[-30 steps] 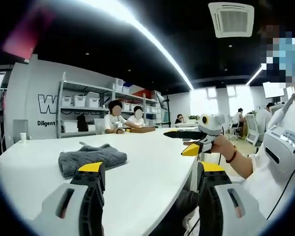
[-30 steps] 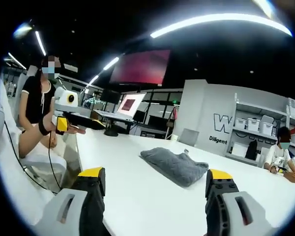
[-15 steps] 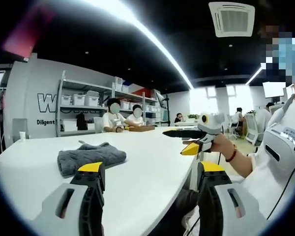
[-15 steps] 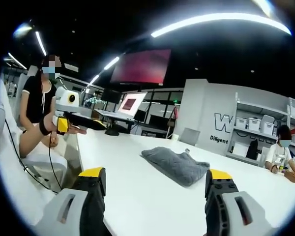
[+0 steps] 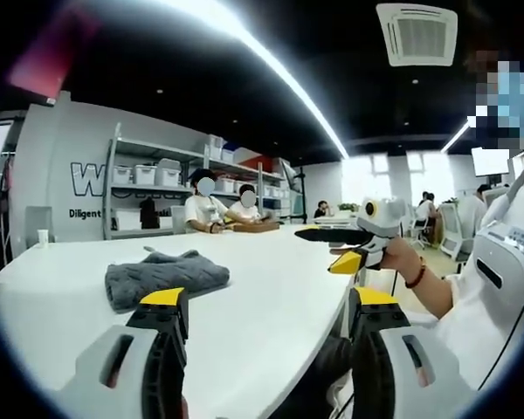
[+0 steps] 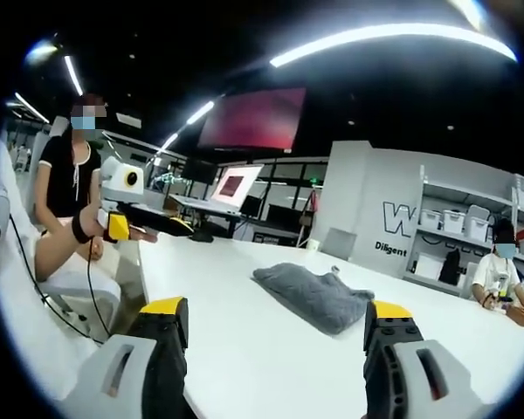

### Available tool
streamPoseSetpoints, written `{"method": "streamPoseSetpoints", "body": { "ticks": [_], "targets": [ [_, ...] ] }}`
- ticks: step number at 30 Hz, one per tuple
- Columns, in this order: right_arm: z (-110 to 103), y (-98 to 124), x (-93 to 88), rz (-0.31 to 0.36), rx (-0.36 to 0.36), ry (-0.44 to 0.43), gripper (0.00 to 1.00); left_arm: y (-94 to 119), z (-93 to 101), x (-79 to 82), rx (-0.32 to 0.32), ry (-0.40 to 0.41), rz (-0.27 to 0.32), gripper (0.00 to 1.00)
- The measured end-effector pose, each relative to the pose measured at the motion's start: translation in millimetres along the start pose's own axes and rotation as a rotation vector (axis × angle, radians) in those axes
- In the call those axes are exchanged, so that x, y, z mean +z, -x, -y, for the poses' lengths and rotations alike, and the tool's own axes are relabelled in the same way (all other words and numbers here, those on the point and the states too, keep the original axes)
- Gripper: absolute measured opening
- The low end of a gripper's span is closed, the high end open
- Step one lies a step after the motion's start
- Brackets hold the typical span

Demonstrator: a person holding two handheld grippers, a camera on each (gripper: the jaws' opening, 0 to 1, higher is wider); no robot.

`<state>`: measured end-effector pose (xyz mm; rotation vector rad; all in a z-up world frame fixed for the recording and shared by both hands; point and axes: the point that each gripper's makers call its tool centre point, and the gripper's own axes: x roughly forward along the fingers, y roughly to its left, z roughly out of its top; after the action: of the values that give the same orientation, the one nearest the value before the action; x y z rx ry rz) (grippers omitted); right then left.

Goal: Open the folded towel by lifting each exposed corner and separating the folded layers until the towel lies flat within the target outline without major curled edges

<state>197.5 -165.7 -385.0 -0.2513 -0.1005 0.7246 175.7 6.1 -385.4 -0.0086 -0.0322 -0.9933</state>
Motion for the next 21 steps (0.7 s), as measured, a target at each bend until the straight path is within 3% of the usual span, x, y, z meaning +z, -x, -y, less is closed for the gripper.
{"method": "streamPoseSetpoints", "body": {
  "ticks": [13, 15, 17, 21],
  "targets": [
    [1.0, -5.0, 8.4, 0.003, -0.003, 0.017, 0.82, -4.4, -7.0, -0.2, 0.001, -0.006, -0.012, 0.73],
    [0.4, -5.8, 8.3, 0.004, -0.001, 0.012, 0.82, -3.7, -11.0, 2.3, 0.018, -0.057, -0.008, 0.73],
    [0.6, -6.6, 8.5, 0.008, -0.001, 0.01, 0.81, -3.1, -15.9, 2.8, 0.043, -0.053, -0.013, 0.73],
    [3.2, -7.3, 9.2, 0.006, -0.005, 0.005, 0.81, -3.9, -18.8, 5.8, 0.02, -0.008, 0.006, 0.73]
  ]
}}
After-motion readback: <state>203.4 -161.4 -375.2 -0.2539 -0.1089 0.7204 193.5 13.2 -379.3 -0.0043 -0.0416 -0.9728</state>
